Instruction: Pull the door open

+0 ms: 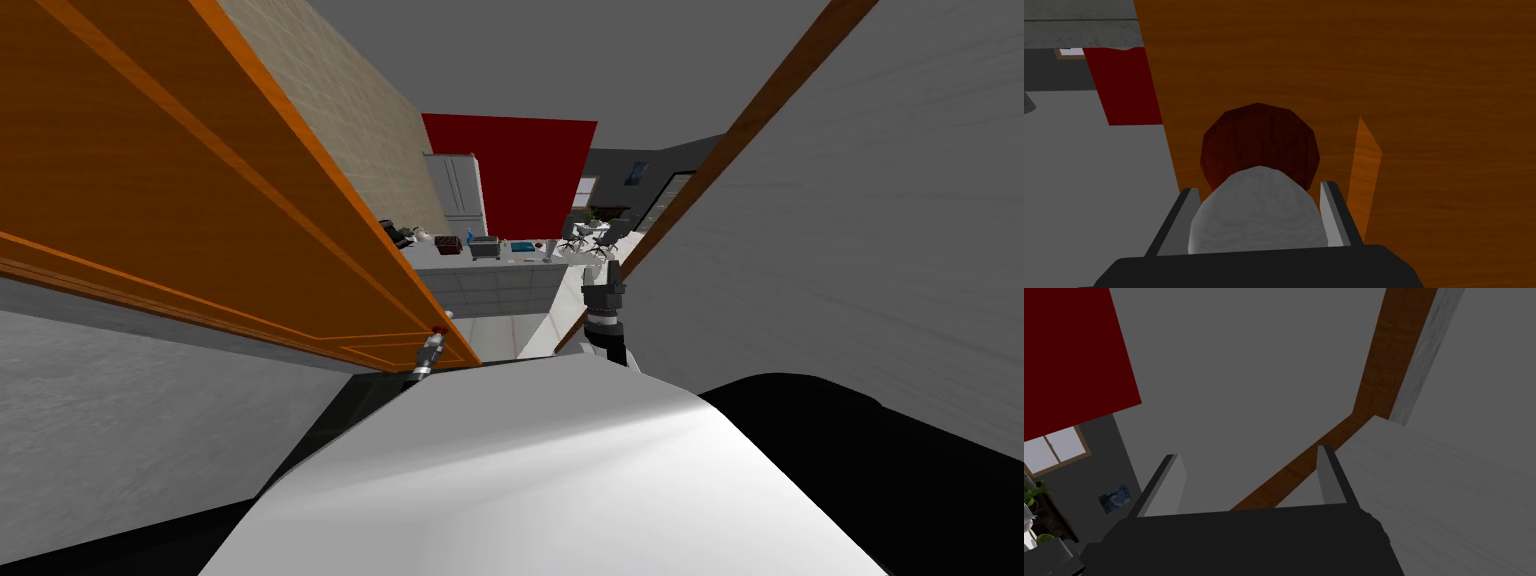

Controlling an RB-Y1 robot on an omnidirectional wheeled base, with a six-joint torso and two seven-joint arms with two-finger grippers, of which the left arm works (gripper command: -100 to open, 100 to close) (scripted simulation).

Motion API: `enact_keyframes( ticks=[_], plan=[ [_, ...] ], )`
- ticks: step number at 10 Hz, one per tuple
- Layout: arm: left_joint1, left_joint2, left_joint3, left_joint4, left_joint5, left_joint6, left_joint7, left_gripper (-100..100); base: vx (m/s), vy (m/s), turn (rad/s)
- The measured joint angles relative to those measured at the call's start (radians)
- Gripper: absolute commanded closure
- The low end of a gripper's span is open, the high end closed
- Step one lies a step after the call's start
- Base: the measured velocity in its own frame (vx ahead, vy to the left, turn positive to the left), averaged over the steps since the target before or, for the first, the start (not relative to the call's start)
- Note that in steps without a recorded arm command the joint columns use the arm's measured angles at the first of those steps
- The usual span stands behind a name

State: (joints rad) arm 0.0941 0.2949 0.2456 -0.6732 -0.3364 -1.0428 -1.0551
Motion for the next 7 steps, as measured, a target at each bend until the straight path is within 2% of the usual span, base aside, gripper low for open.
enact_keyframes(
  ticks=[3,7],
  plan=[
    [0.001,0.001,-0.003,0.000,0.011,0.006,0.033,100,-0.029,0.020,-0.052],
    [-0.006,0.001,-0.014,-0.001,0.040,0.012,0.129,100,-0.040,0.021,-0.055]
  ],
)
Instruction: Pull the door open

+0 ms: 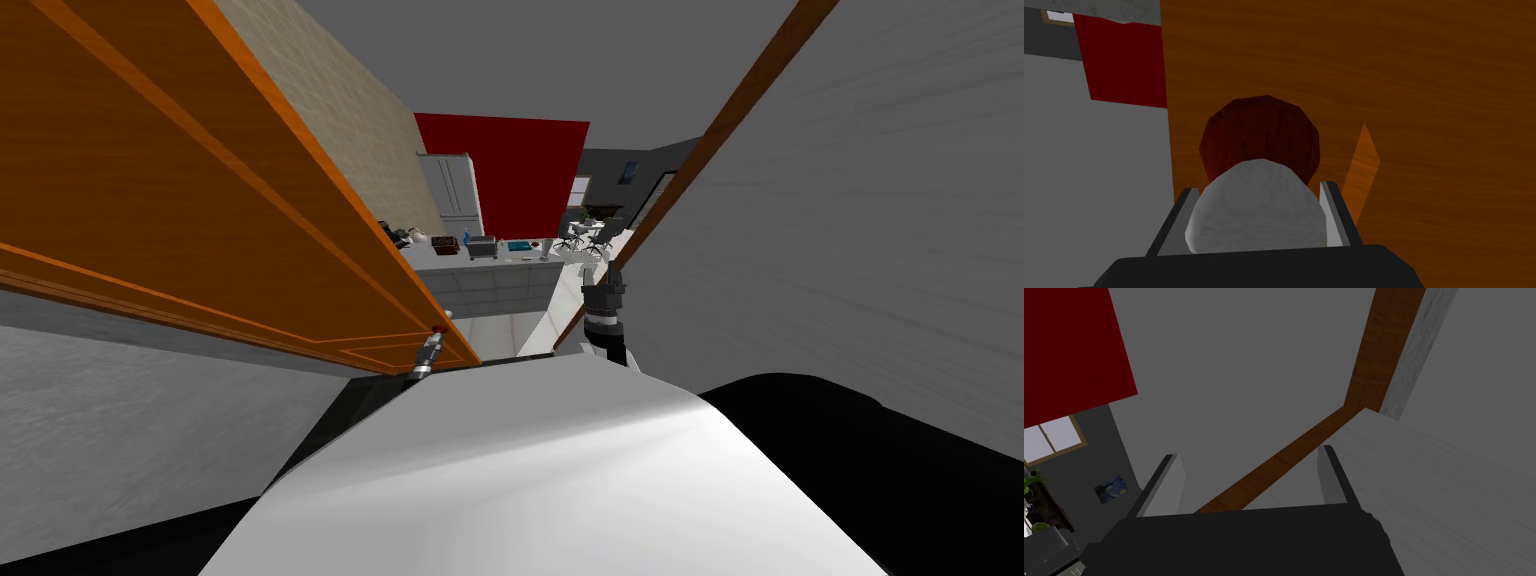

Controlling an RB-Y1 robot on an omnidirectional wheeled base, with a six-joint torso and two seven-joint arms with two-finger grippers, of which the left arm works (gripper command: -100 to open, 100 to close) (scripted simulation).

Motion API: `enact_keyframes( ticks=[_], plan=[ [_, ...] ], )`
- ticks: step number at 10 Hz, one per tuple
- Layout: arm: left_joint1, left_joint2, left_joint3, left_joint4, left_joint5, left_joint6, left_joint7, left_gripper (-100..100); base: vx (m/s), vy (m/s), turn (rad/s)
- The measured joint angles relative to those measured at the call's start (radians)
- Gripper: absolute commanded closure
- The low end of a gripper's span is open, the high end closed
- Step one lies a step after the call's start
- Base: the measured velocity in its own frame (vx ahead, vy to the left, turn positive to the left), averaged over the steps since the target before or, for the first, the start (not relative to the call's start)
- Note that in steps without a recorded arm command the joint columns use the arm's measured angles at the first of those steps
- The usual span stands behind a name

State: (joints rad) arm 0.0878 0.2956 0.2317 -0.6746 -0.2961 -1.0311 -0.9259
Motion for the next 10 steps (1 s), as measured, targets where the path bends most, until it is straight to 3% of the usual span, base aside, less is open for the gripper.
enact_keyframes(
  ticks=[10],
  plan=[
    [-0.014,0.000,-0.027,-0.001,0.080,0.018,0.242,100,-0.044,0.022,-0.058]
  ],
)
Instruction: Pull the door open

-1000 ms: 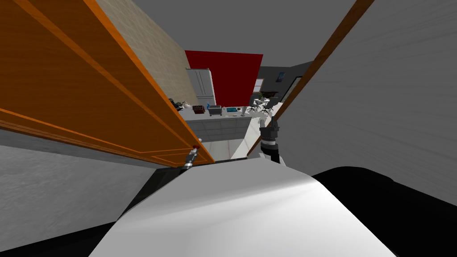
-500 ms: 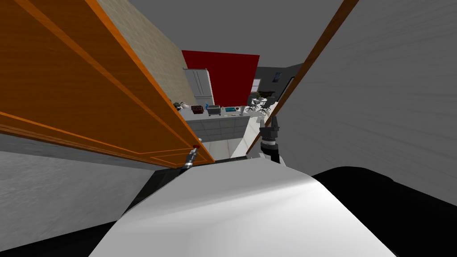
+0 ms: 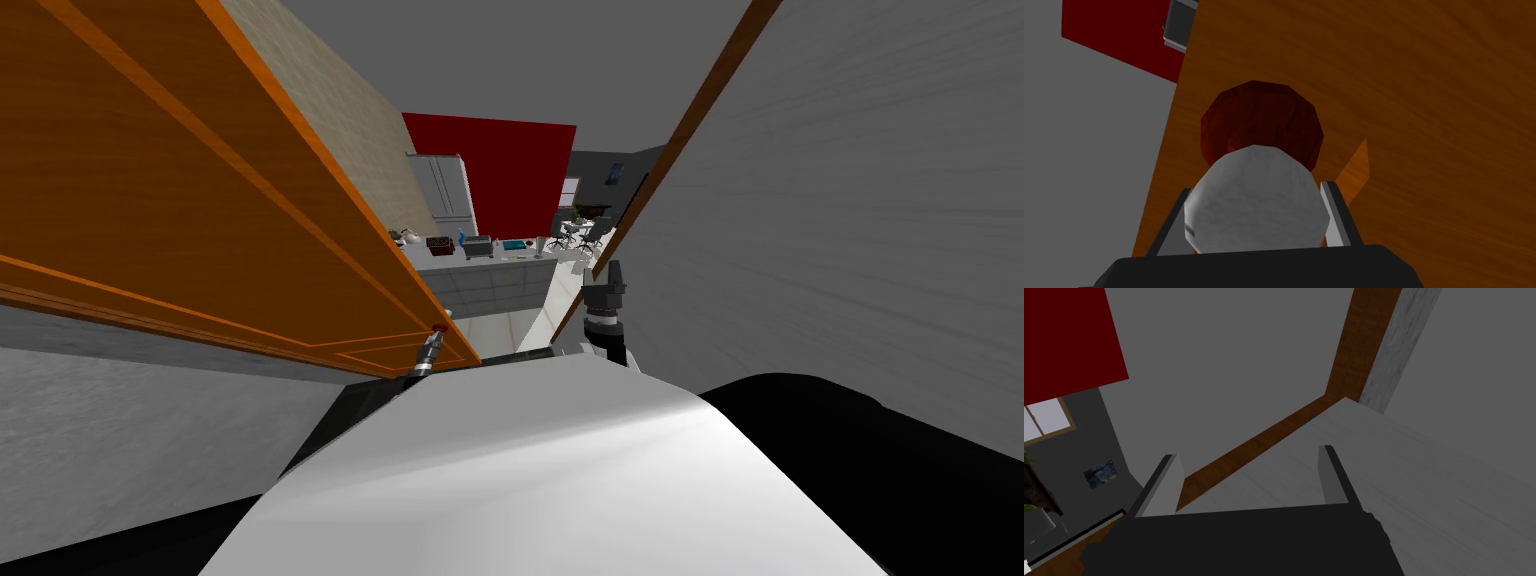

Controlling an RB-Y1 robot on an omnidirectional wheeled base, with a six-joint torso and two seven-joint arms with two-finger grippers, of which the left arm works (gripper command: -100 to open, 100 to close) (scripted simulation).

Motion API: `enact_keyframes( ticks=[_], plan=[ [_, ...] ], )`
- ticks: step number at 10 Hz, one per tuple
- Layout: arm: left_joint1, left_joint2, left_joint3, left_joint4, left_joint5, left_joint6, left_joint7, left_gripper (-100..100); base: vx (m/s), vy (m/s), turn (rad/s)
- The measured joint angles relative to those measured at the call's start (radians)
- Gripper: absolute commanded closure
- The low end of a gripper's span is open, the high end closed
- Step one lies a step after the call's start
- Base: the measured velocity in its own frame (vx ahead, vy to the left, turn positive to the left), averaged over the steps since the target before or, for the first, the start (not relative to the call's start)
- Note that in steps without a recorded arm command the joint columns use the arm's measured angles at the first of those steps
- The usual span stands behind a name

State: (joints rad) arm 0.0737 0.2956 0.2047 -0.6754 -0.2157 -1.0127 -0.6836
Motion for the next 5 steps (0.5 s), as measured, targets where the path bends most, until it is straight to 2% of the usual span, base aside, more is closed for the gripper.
enact_keyframes(
  ticks=[5],
  plan=[
    [-0.010,0.001,-0.014,0.005,0.042,0.006,0.120,100,-0.044,0.022,-0.055]
  ],
)
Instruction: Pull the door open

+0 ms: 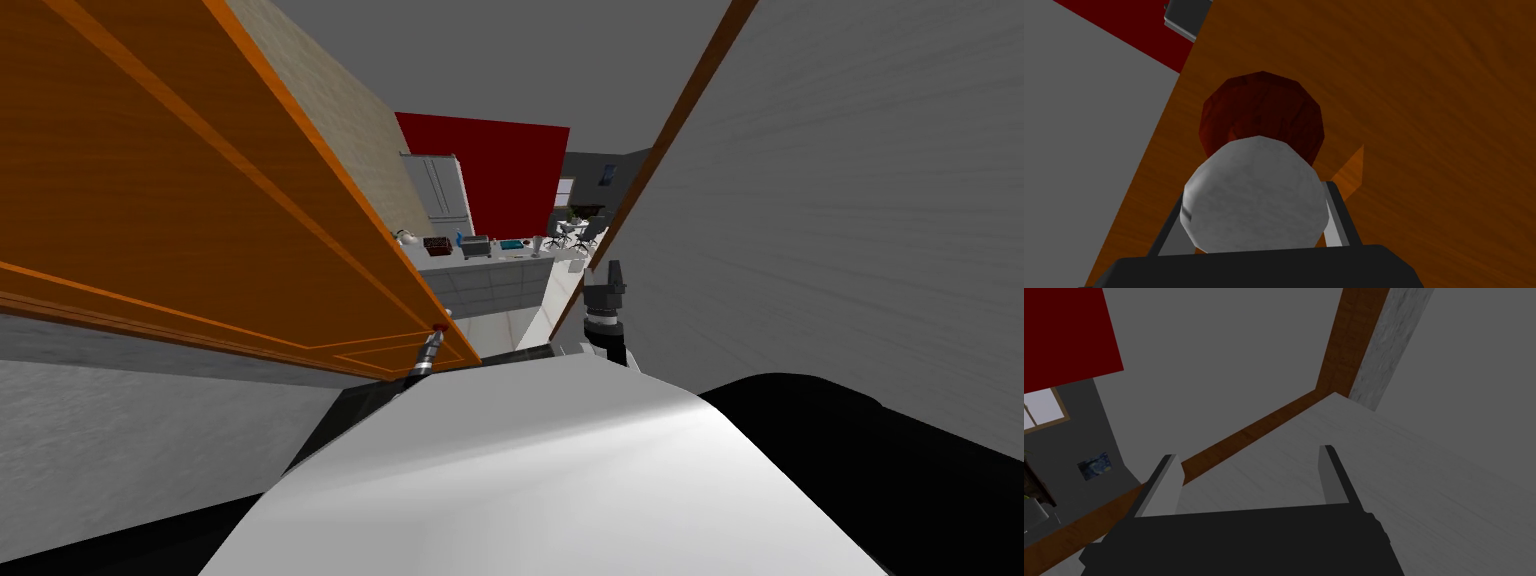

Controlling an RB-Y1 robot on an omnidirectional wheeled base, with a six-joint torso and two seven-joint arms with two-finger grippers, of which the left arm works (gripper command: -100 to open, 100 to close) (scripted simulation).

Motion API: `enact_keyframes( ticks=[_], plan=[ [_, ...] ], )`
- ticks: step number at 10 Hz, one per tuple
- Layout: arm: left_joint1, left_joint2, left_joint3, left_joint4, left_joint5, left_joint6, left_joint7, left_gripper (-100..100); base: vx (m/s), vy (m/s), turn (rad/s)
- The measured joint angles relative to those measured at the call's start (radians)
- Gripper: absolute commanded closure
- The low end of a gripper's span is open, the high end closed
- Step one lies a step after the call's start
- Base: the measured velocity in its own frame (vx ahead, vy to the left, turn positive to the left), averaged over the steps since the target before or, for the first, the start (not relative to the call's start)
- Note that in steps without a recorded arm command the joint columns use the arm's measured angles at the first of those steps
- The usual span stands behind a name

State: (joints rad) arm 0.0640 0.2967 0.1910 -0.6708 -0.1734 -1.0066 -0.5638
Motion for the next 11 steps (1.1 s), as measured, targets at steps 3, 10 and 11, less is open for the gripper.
enact_keyframes(
  ticks=[3,10,11],
  plan=[
    [0.003,0.000,-0.008,-0.013,0.028,0.012,0.076,100,-0.056,0.026,-0.069],
    [-0.014,0.002,-0.028,0.002,0.089,0.020,0.240,100,-0.047,0.023,-0.058],
    [-0.011,0.002,-0.031,-0.006,0.099,0.026,0.266,100,-0.071,0.029,-0.097]
  ],
)
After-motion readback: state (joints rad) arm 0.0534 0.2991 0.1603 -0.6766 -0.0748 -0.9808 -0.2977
